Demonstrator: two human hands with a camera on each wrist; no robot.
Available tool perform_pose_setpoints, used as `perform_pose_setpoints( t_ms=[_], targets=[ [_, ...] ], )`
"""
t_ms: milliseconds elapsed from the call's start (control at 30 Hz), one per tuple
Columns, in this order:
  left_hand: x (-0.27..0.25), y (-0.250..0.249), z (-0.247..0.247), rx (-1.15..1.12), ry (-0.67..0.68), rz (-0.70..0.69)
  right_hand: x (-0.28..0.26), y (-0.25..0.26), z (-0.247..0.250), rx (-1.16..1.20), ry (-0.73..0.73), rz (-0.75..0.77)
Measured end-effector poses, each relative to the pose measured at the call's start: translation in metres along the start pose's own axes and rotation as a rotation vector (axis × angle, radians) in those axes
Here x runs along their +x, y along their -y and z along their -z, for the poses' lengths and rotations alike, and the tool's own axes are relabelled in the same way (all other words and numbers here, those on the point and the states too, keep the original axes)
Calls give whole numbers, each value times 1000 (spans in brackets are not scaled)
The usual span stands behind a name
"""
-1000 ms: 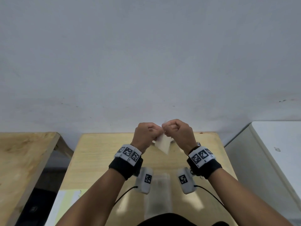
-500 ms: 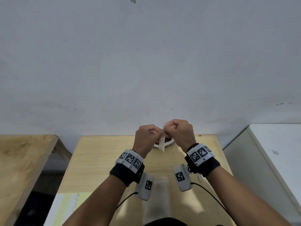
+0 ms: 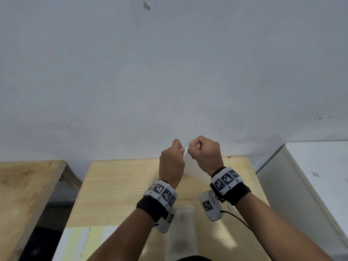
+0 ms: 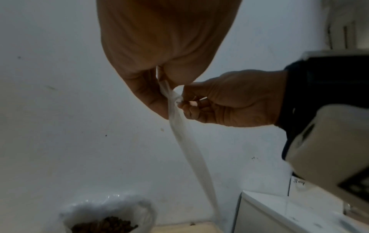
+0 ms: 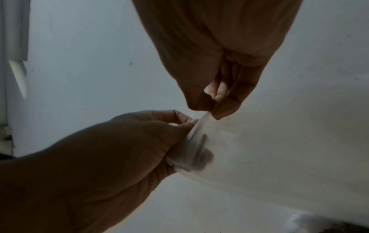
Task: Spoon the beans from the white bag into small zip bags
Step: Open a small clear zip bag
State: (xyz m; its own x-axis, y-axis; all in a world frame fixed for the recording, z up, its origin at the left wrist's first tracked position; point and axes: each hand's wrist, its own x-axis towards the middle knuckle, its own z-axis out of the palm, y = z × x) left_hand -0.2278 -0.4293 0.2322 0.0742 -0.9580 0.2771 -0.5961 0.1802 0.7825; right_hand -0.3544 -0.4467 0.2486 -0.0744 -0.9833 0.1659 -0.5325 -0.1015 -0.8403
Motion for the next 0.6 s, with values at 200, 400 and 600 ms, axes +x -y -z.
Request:
perform_pose_setpoints(
  t_ms=[200,400,600],
  targets=[
    [1,-1,6,110,-63,-95,2,-8,11,-160,-44,84],
    [4,-2,8,88,2,-251,3,-3,24,-142,201,163],
    [14,3,2,136,68,-254,-1,-4,20,-201,221,150]
  ],
)
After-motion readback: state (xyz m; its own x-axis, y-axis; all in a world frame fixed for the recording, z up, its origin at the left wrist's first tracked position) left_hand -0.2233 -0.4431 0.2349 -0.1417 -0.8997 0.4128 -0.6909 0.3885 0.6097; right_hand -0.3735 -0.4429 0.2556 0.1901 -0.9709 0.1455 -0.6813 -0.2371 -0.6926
